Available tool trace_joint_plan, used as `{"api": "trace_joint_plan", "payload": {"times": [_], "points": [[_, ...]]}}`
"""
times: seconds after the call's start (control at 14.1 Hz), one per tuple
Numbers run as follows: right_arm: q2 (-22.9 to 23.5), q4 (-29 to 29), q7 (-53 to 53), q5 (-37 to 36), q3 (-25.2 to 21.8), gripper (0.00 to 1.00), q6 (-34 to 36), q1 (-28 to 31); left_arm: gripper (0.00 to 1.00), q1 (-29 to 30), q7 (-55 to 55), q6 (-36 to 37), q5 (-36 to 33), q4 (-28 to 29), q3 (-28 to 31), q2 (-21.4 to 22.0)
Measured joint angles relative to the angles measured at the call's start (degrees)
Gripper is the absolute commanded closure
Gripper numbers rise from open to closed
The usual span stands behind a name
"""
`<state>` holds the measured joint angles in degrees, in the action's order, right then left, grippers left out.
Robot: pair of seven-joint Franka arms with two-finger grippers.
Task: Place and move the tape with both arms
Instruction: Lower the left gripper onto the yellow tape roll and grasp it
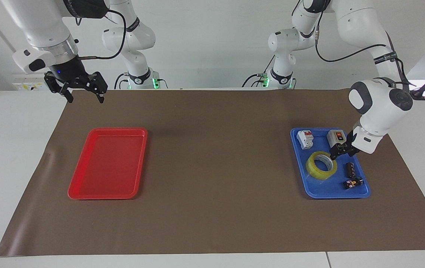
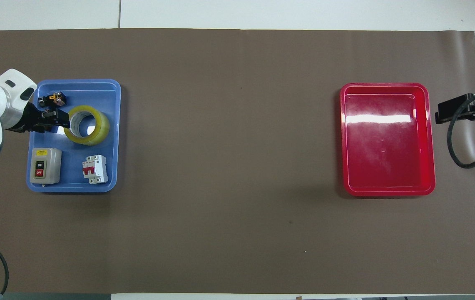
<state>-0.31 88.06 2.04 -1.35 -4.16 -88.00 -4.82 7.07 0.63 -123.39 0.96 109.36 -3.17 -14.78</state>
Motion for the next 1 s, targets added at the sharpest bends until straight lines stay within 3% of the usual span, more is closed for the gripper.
{"api": "trace_joint_plan", "payload": {"times": [0.21, 0.5, 0.57, 0.64, 0.71, 1.0], "points": [[0.0, 0.0, 0.0, 0.0, 0.0, 0.0, 0.0, 0.0, 0.44, -0.1, 0.2, -0.7, 0.0, 0.5, -0.1, -0.6], [0.0, 0.0, 0.0, 0.0, 0.0, 0.0, 0.0, 0.0, 0.44, -0.5, 3.8, -3.2, 0.0, 0.6, -0.3, -2.5], [0.0, 0.0, 0.0, 0.0, 0.0, 0.0, 0.0, 0.0, 0.53, -0.9, 4.2, -3.6, 0.0, 0.6, -0.3, -3.0], [0.0, 0.0, 0.0, 0.0, 0.0, 0.0, 0.0, 0.0, 0.7, -1.1, 4.5, -3.8, 0.0, 0.6, -0.3, -3.3], [0.0, 0.0, 0.0, 0.0, 0.0, 0.0, 0.0, 0.0, 0.98, -1.2, 4.6, -3.9, 0.0, 0.6, -0.3, -3.4], [0.0, 0.0, 0.0, 0.0, 0.0, 0.0, 0.0, 0.0, 1.0, -1.2, 4.8, -3.1, 0.0, 0.1, -0.3, -3.5]]}}
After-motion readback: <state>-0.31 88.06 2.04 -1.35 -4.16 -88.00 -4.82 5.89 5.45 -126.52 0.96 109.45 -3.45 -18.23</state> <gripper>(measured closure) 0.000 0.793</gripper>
